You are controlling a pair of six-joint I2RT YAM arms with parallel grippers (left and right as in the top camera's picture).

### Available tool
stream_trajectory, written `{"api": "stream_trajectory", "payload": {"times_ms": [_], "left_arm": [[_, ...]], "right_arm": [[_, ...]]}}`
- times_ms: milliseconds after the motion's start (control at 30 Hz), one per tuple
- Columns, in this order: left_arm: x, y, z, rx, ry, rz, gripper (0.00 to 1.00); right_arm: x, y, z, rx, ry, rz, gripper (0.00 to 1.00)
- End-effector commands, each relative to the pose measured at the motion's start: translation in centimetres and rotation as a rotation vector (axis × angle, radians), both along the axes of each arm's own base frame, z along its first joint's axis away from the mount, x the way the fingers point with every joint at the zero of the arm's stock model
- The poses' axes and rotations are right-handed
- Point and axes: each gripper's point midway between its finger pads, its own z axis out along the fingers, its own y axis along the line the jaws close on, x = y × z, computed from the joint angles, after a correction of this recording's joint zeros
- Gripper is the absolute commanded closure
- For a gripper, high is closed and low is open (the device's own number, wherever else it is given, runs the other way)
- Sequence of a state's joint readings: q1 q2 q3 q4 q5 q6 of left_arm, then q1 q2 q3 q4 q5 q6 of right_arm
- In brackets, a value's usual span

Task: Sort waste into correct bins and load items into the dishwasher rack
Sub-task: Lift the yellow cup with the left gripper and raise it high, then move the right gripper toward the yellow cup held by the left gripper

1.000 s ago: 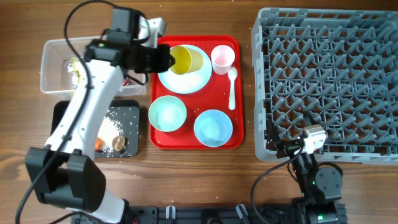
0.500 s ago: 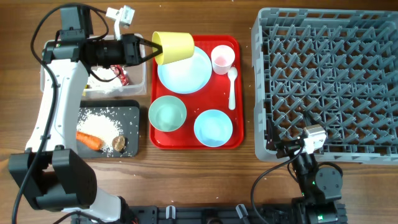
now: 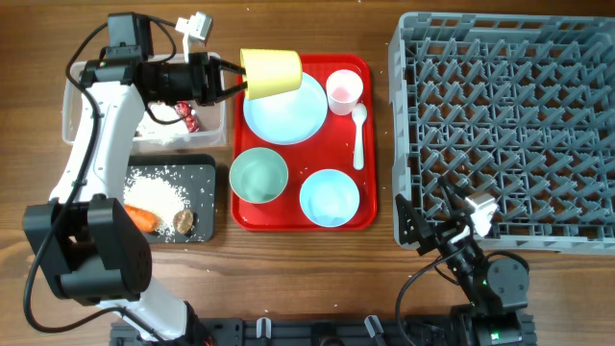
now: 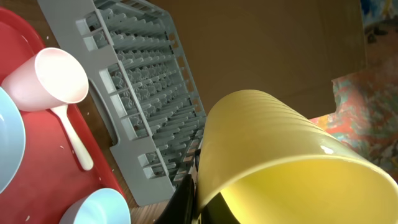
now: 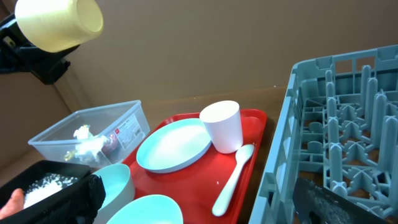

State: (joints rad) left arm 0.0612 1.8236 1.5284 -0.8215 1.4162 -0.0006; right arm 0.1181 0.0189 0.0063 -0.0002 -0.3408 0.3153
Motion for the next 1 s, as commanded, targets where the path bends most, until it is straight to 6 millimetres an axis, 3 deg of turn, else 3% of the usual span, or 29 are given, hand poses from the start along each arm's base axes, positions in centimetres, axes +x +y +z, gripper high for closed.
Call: {"api": "stream_trajectory", "payload": {"times_ms": [0,100,267,333,433,600,700,800,900,967], "left_arm": [[0.0,0.0,0.7,-0.030,-0.034,-0.018,0.96],[-0.1,-0.4,0.7,-0.030,-0.033,-0.027,0.96],[0.0,-0.6,0.7,-0.029,-0.053,-0.034,0.96],[0.2,-0.7,0.8,-0.022,-0.074,-0.032,0.96],[0.2,-1.0,0.8,-0.021,-0.081,-0.041,0.96],[-0.1,-2.7,1.1,-0.021,-0.134,-0.084,0.96],[-0.3,-3.9,1.3,-0.025,-0.150,-0.111,0.96],[-0.4,-5.0,1.6,-0.033,-0.124,-0.131,0.96],[-1.1,-6.1,2.6,-0.078,-0.125,-0.182,0.96],[-1.4,-6.6,3.6,-0.113,-0.112,-0.217,0.96]], "right_arm": [[-0.3,0.4,0.7,0.027,-0.002,0.027,0.00],[-0.5,0.8,0.6,0.028,0.001,0.051,0.00],[-0.9,1.0,2.5,0.076,0.010,0.066,0.00],[-1.2,0.9,4.6,0.064,0.019,0.063,0.00],[-1.0,0.9,9.4,-0.006,0.064,0.061,0.00],[2.8,1.4,16.8,-0.076,0.238,0.075,0.01],[5.7,3.2,19.3,-0.065,0.366,0.168,0.00],[8.2,4.7,19.6,-0.038,0.415,0.246,0.00],[7.6,8.8,21.1,-0.060,0.264,0.591,0.00],[6.8,10.1,21.4,-0.068,0.182,0.764,0.00]]}}
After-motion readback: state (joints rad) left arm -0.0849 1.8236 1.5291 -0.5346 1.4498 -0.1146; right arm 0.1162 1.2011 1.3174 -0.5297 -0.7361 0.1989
